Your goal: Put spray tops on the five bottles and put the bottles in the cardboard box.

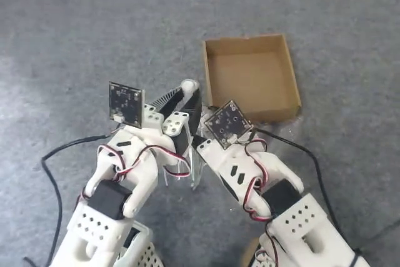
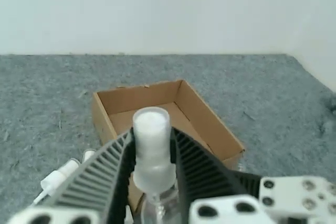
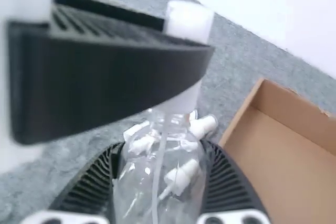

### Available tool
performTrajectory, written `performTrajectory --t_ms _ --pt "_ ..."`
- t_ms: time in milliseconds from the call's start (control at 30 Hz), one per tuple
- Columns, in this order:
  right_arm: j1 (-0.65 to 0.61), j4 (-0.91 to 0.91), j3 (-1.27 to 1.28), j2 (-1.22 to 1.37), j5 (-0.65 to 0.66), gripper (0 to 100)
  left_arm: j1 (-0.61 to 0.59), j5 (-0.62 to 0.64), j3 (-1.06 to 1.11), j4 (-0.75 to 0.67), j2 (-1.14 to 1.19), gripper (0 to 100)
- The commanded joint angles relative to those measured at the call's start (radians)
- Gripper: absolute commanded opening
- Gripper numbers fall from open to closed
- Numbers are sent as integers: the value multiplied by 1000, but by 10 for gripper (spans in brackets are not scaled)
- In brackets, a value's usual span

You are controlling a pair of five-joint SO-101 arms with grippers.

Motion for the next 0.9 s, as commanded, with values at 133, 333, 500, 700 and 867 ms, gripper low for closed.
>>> performTrajectory --t_ms 133,333,500,700,867 --pt "-39 -168 43 -88 -2 6 -12 -17 -4 8 2 13" --pt "-4 -289 126 -139 132 6 -38 -17 -5 8 2 13" --pt "-4 -236 141 -179 247 6 -38 -17 -5 9 2 13" --pt "-2 -205 144 -262 265 6 -32 -44 -8 11 2 36" --pt "-2 -208 158 -294 229 6 -32 -74 -19 11 0 145"
